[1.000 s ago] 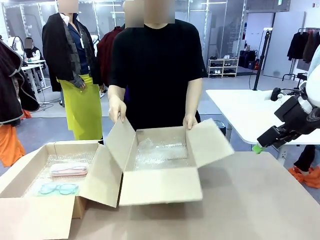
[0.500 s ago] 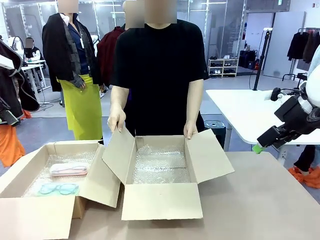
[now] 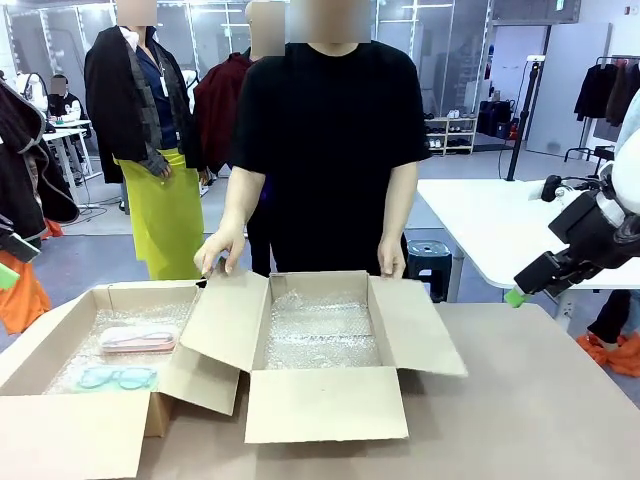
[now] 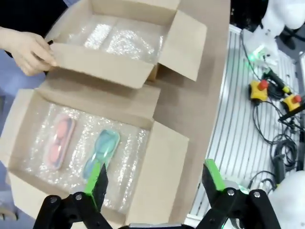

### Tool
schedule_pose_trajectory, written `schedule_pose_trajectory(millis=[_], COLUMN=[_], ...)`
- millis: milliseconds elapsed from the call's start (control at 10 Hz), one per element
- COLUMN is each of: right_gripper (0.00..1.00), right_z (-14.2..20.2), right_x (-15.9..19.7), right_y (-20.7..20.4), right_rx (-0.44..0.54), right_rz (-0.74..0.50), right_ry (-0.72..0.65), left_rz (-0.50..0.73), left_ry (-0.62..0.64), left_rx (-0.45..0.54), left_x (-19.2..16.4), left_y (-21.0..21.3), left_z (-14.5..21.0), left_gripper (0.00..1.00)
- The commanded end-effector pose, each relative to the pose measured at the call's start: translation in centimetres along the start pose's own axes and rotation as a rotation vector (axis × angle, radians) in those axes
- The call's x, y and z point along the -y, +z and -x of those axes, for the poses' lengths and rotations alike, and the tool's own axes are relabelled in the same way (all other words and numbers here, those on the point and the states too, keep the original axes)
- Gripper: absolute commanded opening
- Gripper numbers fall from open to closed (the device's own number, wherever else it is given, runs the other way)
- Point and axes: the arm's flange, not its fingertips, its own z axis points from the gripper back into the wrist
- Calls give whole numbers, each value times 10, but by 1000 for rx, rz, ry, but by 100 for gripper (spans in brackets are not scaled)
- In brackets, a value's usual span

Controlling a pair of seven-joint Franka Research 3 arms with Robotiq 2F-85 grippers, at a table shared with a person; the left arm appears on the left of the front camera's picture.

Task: Pack the glasses set securely to prepare it for shipping.
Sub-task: Position the Package Box on the left side of the table.

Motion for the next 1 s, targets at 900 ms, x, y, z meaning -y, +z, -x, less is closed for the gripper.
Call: schedule_pose_trajectory(millis=[900], right_gripper=[100], right_z=[-2], right_x=[-2], right_y=[1], right_rx=[2], right_rz=[12], right_ry=[1], left_rz=[-26], left_ry=[-12], left_rx=[17], left_x=[5], left_y=[-1], left_z=[0], left_gripper=[100])
